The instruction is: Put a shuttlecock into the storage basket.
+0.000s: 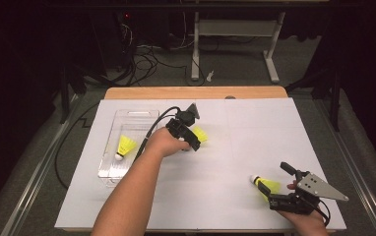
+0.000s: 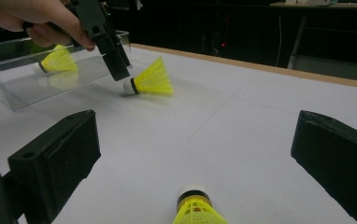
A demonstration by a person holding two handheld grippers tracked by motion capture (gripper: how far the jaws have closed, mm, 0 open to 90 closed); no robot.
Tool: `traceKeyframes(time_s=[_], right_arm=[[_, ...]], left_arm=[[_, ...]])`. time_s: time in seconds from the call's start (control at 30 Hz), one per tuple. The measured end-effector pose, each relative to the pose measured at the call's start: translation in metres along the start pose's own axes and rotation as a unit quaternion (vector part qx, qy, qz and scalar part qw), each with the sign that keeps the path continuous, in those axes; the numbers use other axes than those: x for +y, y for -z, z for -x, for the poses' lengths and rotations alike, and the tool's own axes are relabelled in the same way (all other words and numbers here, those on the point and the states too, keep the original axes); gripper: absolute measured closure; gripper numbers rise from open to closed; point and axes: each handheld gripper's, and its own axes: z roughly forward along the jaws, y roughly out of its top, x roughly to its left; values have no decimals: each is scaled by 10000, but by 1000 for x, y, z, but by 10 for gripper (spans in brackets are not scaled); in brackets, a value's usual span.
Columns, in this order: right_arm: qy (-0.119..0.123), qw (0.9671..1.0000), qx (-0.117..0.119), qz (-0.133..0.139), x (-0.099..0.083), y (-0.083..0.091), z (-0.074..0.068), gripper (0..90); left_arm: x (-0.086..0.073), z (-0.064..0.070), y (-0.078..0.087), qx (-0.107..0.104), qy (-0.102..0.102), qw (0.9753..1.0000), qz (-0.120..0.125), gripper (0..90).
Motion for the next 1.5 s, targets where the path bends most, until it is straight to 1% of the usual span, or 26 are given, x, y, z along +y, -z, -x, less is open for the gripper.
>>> traceKeyframes(time_s=[0.07,0.1,0.2,0.33,0.43,0.5,0.6,0.83,1.0,1.07,1.17,1.33,1.43,1.5], right_arm=[[-2,10000,5,-12,0,0,0,20],[-4,10000,6,-8,0,-1,0,20],[-1,10000,9,-10,0,-1,0,20],[-3,10000,13,-13,0,0,0,20],[-4,10000,9,-17,-1,-1,0,21],[14,10000,18,-28,-1,-1,0,20],[7,10000,14,-29,-1,-1,1,21],[-7,10000,17,-22,-1,-1,1,21],[-9,10000,16,-16,-1,-1,1,22],[-7,10000,15,-21,-1,-1,1,22],[1,10000,19,-21,-1,-1,1,22],[-11,10000,12,-18,-1,-1,2,23],[-19,10000,6,-14,-1,0,2,23],[-18,10000,7,-14,-1,0,2,23]], left_arm=[[1,1,-4,51,-70,9999,-67,202],[1,1,-6,41,-82,9999,-89,216],[3,2,-9,35,-102,9999,-103,261],[3,2,-12,121,-106,9998,-97,293],[3,1,-13,183,-92,9997,-129,332],[4,-1,-13,255,-25,9996,-136,364],[4,-3,-14,292,-3,9995,-101,416],[5,-1,-20,238,-94,9996,-78,460],[6,1,-24,374,-131,9991,-136,506],[6,1,-25,368,-135,9992,-116,528],[6,1,-26,411,-140,9989,-161,563],[6,1,-27,454,-151,9987,-147,630],[6,1,-27,478,-163,9986,-140,636],[5,1,-27,439,-167,9988,-111,641]])
